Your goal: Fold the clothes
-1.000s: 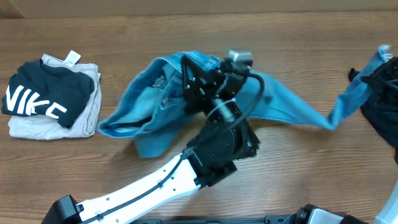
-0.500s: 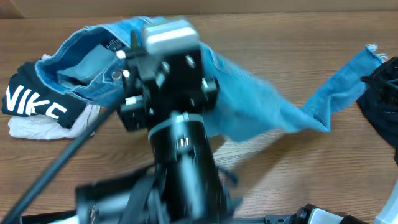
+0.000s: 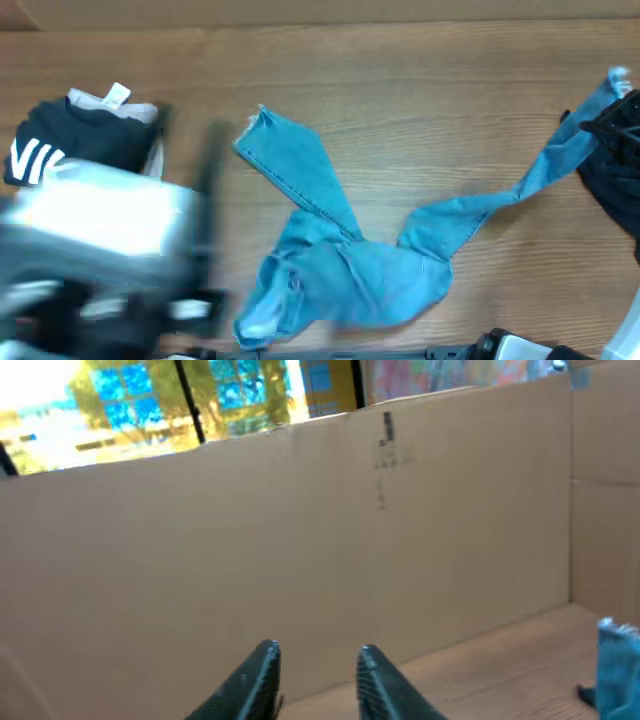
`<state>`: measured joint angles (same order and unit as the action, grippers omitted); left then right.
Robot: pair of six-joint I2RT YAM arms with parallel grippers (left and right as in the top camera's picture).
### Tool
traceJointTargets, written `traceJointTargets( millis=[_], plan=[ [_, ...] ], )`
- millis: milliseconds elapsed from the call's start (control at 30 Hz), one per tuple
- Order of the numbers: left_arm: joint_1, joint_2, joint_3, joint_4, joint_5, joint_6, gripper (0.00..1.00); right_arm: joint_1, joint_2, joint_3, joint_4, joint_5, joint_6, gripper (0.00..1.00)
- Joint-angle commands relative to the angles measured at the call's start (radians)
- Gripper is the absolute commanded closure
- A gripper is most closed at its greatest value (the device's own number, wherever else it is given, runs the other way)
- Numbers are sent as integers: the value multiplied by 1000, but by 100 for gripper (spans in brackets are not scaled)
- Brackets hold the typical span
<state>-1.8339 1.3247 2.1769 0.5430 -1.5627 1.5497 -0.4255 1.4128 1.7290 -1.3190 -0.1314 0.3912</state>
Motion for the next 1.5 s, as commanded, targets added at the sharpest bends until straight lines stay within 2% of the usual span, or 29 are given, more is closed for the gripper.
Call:
traceJointTargets(
  millis=[0,200,267,367,467,533,667,700,767,867,933,967,1133,1233,1367,1467],
  plan=[
    [-5,-101,26,-34,3,28,74,-2,-8,29,3,-5,-7,96],
    [-6,-188,24,-16,3,28,47,-2,-8,29,-19,-5,-7,96],
    [-6,-202,24,-16,3,28,43,-2,-8,29,-18,-5,-7,96],
    [-26,-203,25,-9,18,5,20,-2,-8,29,-18,-5,-7,96],
    [-51,-202,25,-48,146,18,11,-2,-8,29,-16,-5,-7,96],
    [-52,-202,25,-153,235,89,10,-2,-8,29,-16,-5,-7,96],
    [-51,-199,26,-413,456,158,4,-2,-8,29,-15,-6,-7,96],
    [-52,-194,29,-403,464,156,2,-2,-8,29,-15,-6,-7,96],
    [-53,-185,61,-411,378,157,2,-1,-8,29,-13,-12,-7,96],
    [-121,-185,108,-489,150,211,1,-1,-8,29,3,-52,-7,96],
    [-154,-175,126,-439,0,277,2,-1,-8,29,11,-57,-7,96],
    [-143,-174,126,-371,3,286,0,-1,-8,29,11,-57,-7,96],
    [51,-157,125,-325,4,273,0,-1,-8,29,-11,-58,-12,96],
    [254,-90,122,-325,4,222,0,-1,-8,29,-15,-58,-22,96],
    [690,29,100,-324,2,-39,0,-1,-8,29,-19,-58,-22,96],
    [867,129,100,-324,2,-120,0,-1,-8,29,-19,-58,-22,96]
  ],
)
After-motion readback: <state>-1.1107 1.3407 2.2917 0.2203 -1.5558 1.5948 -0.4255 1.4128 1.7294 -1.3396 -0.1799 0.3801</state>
